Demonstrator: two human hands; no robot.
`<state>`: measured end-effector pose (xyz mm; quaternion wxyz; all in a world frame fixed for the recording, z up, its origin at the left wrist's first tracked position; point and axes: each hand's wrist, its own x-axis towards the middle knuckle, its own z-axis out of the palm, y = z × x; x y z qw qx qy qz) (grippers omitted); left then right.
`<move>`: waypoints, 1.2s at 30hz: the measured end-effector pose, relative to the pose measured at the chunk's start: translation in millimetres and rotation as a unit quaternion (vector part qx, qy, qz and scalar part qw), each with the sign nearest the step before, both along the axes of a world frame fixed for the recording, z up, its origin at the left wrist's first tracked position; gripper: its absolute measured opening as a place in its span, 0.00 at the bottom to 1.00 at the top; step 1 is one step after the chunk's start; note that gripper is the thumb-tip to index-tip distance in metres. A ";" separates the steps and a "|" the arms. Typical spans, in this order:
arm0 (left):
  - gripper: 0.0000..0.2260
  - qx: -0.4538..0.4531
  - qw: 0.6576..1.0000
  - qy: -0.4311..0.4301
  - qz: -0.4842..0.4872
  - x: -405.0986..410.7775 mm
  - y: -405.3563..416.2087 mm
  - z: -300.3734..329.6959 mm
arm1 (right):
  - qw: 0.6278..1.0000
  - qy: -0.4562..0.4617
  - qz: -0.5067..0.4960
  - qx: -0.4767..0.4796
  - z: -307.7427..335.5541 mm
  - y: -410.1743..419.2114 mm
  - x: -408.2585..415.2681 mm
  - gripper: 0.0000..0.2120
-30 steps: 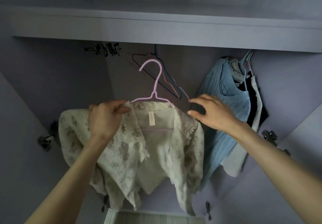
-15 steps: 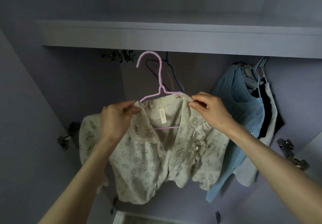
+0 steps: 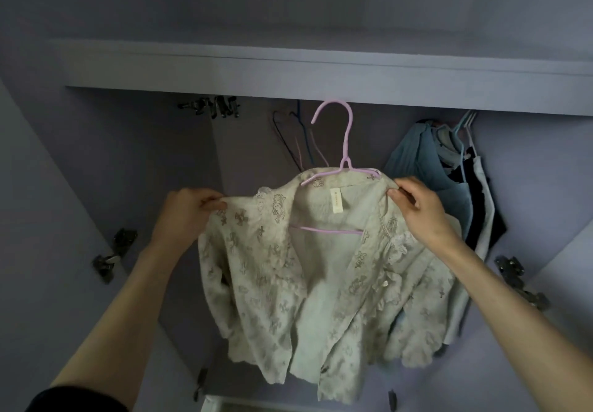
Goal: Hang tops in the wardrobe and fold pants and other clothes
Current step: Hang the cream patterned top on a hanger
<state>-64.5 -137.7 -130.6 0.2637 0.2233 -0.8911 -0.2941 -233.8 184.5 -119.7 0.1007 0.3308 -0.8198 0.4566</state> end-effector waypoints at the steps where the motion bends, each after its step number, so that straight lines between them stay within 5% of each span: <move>1: 0.06 0.001 1.000 0.002 -0.009 -2.2 1.6 -0.1 | 1.000 0.005 -0.008 0.006 -0.2 5.3 -2.4 0.07; 8: 0.08 -0.010 0.999 0.039 0.025 -4.6 6.4 -1.6 | 0.999 0.022 -0.038 0.001 -4.2 26.2 -0.4 0.07; 13: 0.20 -0.170 0.981 0.010 -0.091 -15.4 39.3 10.5 | 1.000 0.010 -0.022 -0.007 0.2 12.3 10.1 0.07; 16: 0.14 -0.275 0.950 0.049 -0.138 -25.5 65.6 15.2 | 1.000 0.016 -0.007 -0.023 3.0 1.2 16.9 0.07; 21: 0.10 -0.227 0.965 0.121 -0.057 -34.9 68.8 17.0 | 1.000 -0.002 -0.002 -0.026 3.6 6.5 9.8 0.08; 26: 0.11 -0.185 0.976 0.118 -0.004 -28.7 55.0 12.2 | 0.988 -0.084 -0.025 0.128 -21.9 25.5 0.6 0.19; 28: 0.12 -0.164 0.981 0.105 0.010 -25.9 48.5 9.9 | 0.986 -0.084 -0.037 0.137 -30.3 28.1 0.5 0.14; 29: 0.11 -0.166 0.981 0.102 0.013 -24.6 47.1 8.5 | 0.988 -0.072 -0.042 0.130 -32.0 29.0 0.5 0.04; 31: 0.09 -0.191 0.976 0.104 0.008 -23.2 46.7 5.2 | 0.990 -0.046 -0.056 0.125 -33.2 33.5 -3.9 0.15; 36: 0.15 -0.258 0.961 0.100 0.030 -14.4 41.4 -6.0 | 0.994 0.002 -0.044 0.099 -19.1 40.2 -6.6 0.10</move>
